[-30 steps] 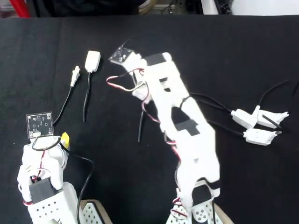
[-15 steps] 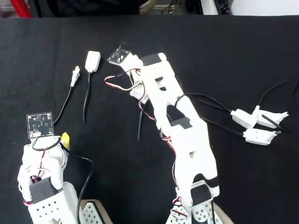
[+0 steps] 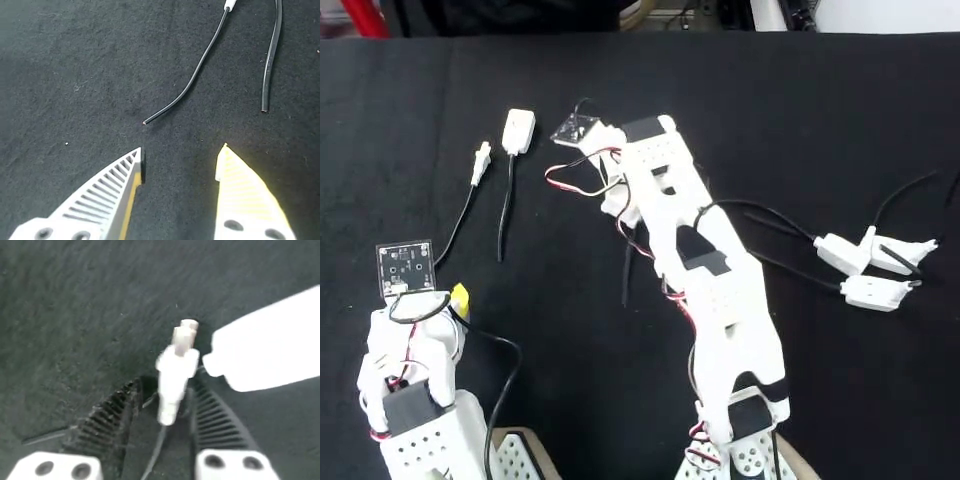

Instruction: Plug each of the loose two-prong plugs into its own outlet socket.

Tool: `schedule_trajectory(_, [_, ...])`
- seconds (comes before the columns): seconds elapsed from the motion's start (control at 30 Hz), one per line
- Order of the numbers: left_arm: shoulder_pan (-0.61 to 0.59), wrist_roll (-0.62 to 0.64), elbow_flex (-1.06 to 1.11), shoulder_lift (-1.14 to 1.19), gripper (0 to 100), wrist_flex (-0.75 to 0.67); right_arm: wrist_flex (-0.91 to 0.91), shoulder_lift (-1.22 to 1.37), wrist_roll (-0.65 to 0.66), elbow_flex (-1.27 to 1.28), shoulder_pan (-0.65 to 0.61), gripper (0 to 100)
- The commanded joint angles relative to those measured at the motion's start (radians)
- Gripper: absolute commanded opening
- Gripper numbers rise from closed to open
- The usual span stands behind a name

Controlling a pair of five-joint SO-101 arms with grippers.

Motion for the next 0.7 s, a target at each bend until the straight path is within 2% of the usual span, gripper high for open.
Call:
schedule_trajectory(0.0, [-0.008, -0.003, -0.005, -0.005, 24, -0.015, -0.005, -0.013, -0.015, -0.044, 0.002, 5.8])
schedule_trajectory(0.43, [-0.008, -0.003, -0.005, -0.005, 24, -0.015, 0.002, -0.018, -0.008, -0.056, 0.012, 7.2])
schedule_trajectory(0.67, [-0.008, -0.003, -0.005, -0.005, 24, -0.015, 0.003, -0.077, 0.005, -0.074, 0.038, 20.8])
